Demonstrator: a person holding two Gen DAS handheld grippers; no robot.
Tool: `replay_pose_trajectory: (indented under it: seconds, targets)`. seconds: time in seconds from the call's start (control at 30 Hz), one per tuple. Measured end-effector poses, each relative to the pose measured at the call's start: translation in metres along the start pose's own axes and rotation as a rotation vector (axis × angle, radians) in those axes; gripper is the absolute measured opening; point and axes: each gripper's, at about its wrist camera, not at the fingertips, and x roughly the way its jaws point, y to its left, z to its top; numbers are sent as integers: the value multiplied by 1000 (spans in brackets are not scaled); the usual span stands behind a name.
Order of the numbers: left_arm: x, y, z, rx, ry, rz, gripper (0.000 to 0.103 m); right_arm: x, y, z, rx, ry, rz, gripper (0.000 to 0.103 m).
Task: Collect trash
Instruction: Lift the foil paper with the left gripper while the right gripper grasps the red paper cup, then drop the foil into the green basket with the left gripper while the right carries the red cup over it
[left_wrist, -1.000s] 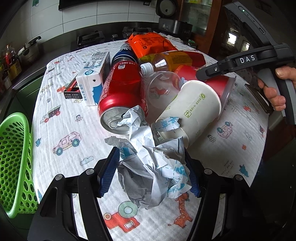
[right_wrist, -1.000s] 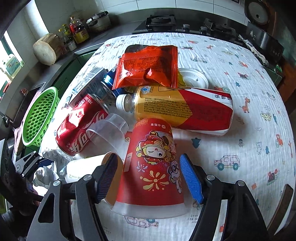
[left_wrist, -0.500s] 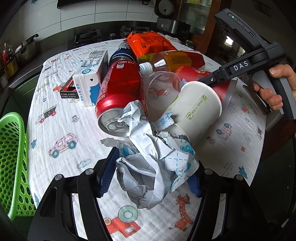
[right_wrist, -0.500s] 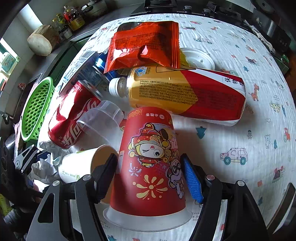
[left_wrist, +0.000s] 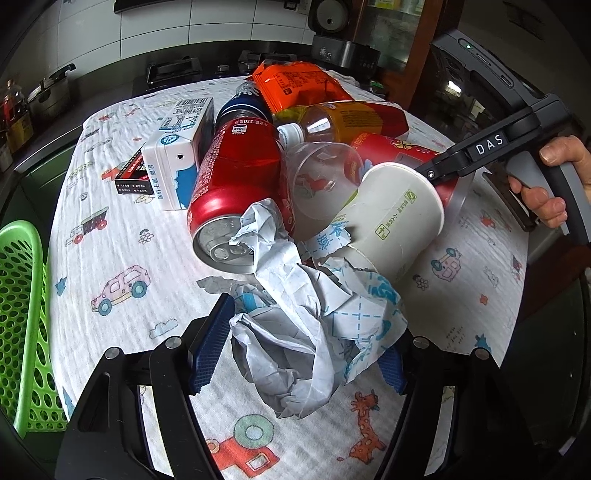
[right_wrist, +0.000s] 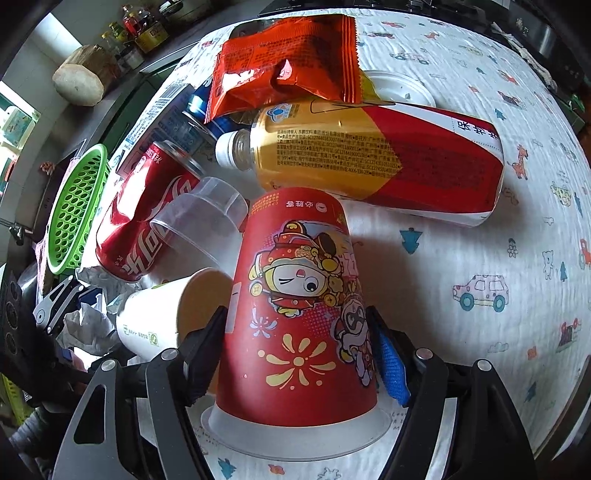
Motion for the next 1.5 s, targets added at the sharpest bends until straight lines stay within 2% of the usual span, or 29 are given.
replay_pose_trajectory:
  seconds: [0.2, 0.33, 0.6, 0.8, 0.93, 1.03, 1.3, 1.4, 1.5]
  targets:
    - [-7, 6, -1, -20, -18, -30, 49, -8, -1, -8, 13, -23, 9, 69]
    - [-13, 6, -4, -6, -31, -24, 44, -20, -2, -15, 21, -53, 12, 69]
    - [-33, 12, -8, -14, -64, -14, 41, -53, 5, -20, 10, -113, 10, 69]
    - [-70, 34, -8, -61, -135, 9, 40, -81, 27, -12, -25, -176, 30, 69]
    - [-104, 69, -8, -119, -205, 118, 41, -90, 63, 3, -87, -211, 73, 69]
    - [-122, 108, -14, -187, -226, 222, 41, -86, 98, 20, -138, -220, 122, 69]
    - [-125, 212, -41, -360, -160, 435, 44, -43, 208, 64, -266, -197, 257, 69]
    - [-122, 237, -53, -421, -135, 443, 46, -25, 248, 78, -303, -188, 292, 69]
    - [-126, 250, -63, -466, -142, 448, 58, -4, 285, 89, -323, -163, 325, 69]
